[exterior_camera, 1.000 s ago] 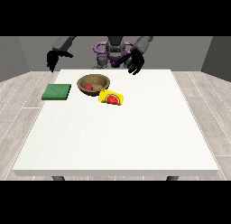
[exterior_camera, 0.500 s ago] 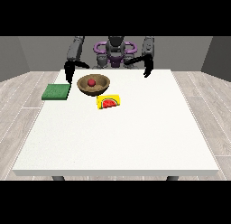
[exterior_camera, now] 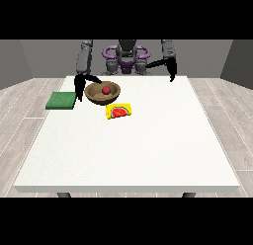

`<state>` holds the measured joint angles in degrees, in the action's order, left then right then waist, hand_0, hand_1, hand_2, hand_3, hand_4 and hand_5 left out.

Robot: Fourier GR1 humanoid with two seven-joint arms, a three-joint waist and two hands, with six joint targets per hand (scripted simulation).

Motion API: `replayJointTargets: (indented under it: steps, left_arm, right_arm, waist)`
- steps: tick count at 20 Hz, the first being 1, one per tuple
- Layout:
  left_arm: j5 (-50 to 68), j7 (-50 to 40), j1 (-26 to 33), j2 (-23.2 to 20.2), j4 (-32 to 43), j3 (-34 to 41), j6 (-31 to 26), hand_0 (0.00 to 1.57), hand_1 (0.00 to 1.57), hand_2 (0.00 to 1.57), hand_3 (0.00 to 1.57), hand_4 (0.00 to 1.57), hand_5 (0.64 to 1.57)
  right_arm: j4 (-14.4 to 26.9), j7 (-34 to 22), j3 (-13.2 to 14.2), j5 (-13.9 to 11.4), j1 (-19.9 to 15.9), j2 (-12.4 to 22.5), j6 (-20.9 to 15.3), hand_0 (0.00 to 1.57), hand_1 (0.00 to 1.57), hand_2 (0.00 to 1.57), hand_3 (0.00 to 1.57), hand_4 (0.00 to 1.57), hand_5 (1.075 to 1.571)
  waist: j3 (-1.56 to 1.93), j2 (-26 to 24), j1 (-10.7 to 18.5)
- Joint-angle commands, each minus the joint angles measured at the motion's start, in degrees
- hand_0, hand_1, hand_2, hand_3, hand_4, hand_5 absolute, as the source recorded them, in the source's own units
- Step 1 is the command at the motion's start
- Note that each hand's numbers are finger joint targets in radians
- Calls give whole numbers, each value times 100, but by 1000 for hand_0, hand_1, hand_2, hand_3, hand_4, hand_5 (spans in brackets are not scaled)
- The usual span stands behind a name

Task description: Pick the cup and pour the ball into the bowl, then pick the bowl and place it on the pad

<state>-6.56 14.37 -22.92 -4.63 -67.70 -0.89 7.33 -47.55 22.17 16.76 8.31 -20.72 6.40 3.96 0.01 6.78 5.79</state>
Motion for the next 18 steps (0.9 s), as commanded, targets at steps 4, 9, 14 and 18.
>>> replayJointTargets:
  steps: [4,9,14,18]
  left_arm:
    - [-13,-101,-14,-67,-431,20,-143,0,0,0,0,0,1566]
    - [202,-252,175,-376,-566,298,-541,0,0,0,0,0,1565]
    - [262,0,106,-421,-811,215,-678,0,0,0,0,80,1571]
    - [200,-112,-101,-234,-849,19,-659,0,0,0,0,568,1549]
  right_arm:
    - [1123,978,79,-4,-268,93,117,0,0,0,0,116,1563]
    - [1463,1016,-57,-31,-428,-9,-101,0,0,0,0,64,1562]
    - [1811,447,269,-35,-90,78,-1042,1453,1453,1571,0,468,1512]
    - [1699,291,-321,-1044,42,430,-2190,1571,1571,1571,1570,920,1536]
  waist:
    - [3,352,71]
    - [2,94,32]
    - [1,558,441]
    - [-26,585,681]
